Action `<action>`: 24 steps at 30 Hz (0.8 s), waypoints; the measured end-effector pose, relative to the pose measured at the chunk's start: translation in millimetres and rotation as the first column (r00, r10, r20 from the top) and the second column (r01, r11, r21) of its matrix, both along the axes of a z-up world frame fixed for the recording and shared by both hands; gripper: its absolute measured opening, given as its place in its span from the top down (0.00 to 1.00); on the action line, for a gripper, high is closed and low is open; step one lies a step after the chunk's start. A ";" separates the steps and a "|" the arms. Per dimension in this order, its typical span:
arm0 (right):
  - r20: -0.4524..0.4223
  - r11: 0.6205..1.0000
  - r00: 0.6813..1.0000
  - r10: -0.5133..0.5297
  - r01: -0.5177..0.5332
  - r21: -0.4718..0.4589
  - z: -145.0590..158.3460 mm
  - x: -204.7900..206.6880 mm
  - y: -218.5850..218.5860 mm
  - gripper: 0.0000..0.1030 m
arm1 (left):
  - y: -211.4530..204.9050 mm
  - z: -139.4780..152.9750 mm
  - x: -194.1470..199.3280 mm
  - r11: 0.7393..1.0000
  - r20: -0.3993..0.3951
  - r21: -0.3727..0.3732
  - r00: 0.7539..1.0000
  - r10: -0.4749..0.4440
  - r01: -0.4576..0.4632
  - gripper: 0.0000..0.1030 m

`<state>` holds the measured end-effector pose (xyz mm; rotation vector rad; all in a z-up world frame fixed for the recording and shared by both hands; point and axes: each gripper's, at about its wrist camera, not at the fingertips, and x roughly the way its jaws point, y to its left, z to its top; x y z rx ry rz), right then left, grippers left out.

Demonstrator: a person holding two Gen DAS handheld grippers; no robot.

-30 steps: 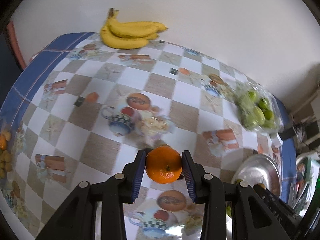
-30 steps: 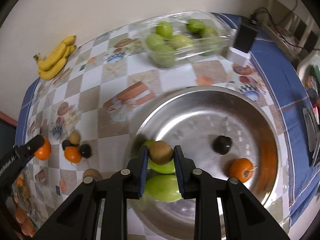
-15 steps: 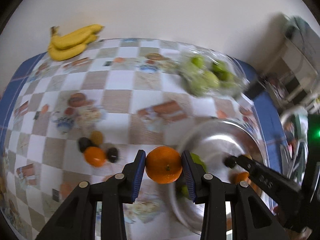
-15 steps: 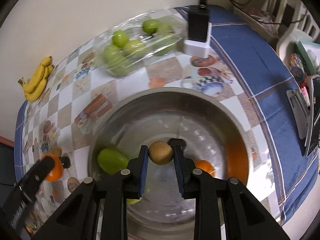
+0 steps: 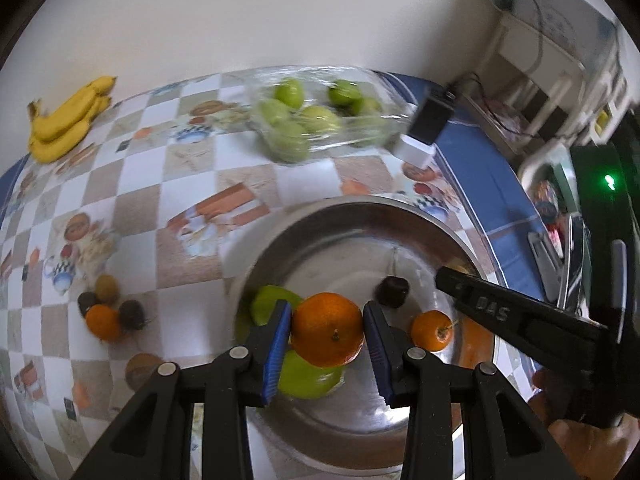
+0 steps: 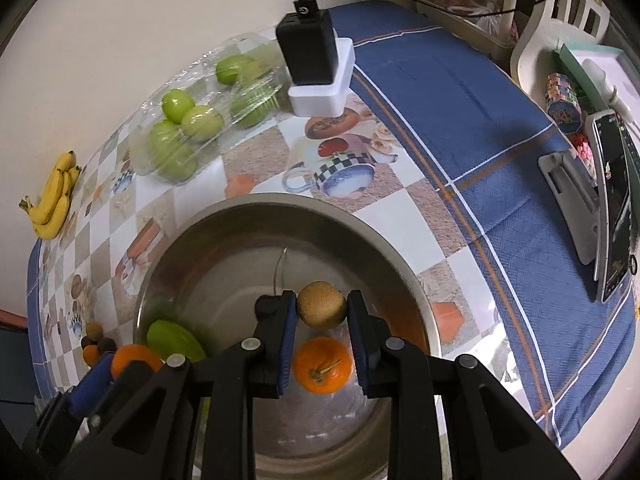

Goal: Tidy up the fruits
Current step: 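Carry the orange and yellow fruit with both tools over the steel bowl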

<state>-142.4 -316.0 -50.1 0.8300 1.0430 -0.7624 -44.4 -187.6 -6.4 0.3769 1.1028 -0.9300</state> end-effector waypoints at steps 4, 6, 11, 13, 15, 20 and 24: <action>-0.001 1.000 1.000 0.000 0.000 0.011 -5.1 0.2 -1.4 0.74 | -8.2 -5.3 -6.7 0.999 0.017 0.005 0.999 -0.033 0.032 0.61; -0.001 1.000 1.000 -0.001 0.001 0.008 -6.4 0.2 -1.6 0.74 | -10.3 -7.4 -8.1 0.999 0.013 0.005 0.999 -0.039 0.039 0.61; -0.006 1.000 1.000 0.005 -0.005 0.014 -13.4 1.8 -1.8 0.74 | -15.1 -15.4 -11.0 0.998 0.015 0.015 0.998 -0.062 0.061 0.61; -0.015 1.000 1.000 0.003 -0.003 0.020 -17.6 1.7 -1.9 0.74 | -17.0 -17.9 -12.5 0.997 0.021 0.021 0.997 -0.071 0.071 0.61; -0.018 1.000 1.000 0.001 0.000 0.024 -20.1 1.3 -1.9 0.74 | -18.4 -19.8 -13.8 0.997 0.021 0.022 0.997 -0.078 0.078 0.61; -0.025 0.999 1.000 0.001 0.000 0.033 -25.5 1.8 0.4 0.74 | -22.7 -24.4 -18.8 0.994 0.033 0.042 0.995 -0.098 0.096 0.61; -0.032 0.999 0.999 0.002 -0.001 0.040 -28.0 2.0 2.1 0.74 | -24.0 -30.0 -19.4 0.993 0.030 0.059 0.994 -0.102 0.101 0.61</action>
